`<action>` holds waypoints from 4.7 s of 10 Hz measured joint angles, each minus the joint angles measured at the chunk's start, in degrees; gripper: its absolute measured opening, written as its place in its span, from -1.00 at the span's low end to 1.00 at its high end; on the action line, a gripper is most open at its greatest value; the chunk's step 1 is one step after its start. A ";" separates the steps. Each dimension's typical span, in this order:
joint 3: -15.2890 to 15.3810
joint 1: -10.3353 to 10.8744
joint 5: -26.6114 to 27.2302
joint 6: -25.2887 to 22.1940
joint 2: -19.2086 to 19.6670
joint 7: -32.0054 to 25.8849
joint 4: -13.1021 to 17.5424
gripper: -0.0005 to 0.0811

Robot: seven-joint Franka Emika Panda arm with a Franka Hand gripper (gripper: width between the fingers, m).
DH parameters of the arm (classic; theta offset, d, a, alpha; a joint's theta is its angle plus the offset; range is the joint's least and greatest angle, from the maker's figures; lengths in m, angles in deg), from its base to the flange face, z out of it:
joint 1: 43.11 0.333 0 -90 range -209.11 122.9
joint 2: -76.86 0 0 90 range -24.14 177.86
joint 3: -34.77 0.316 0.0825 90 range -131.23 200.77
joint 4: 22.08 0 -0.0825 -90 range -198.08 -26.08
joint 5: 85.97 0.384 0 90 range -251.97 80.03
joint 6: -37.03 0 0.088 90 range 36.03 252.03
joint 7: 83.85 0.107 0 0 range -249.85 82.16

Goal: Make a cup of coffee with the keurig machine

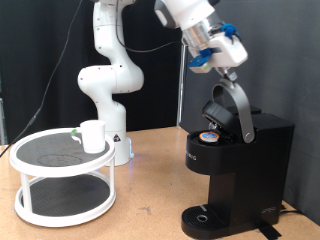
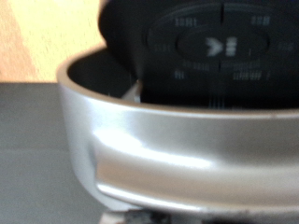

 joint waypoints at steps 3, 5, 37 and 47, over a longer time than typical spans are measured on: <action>-1.43 -1.81 -2.47 -0.20 -0.08 -0.99 -1.86 -0.99; -2.02 -2.51 -3.46 -0.19 -0.02 -1.16 -2.97 -0.99; -2.54 -5.89 2.86 5.53 4.16 -10.47 -6.83 -0.99; -2.65 -5.97 0.89 5.59 7.09 -8.63 -6.73 -0.99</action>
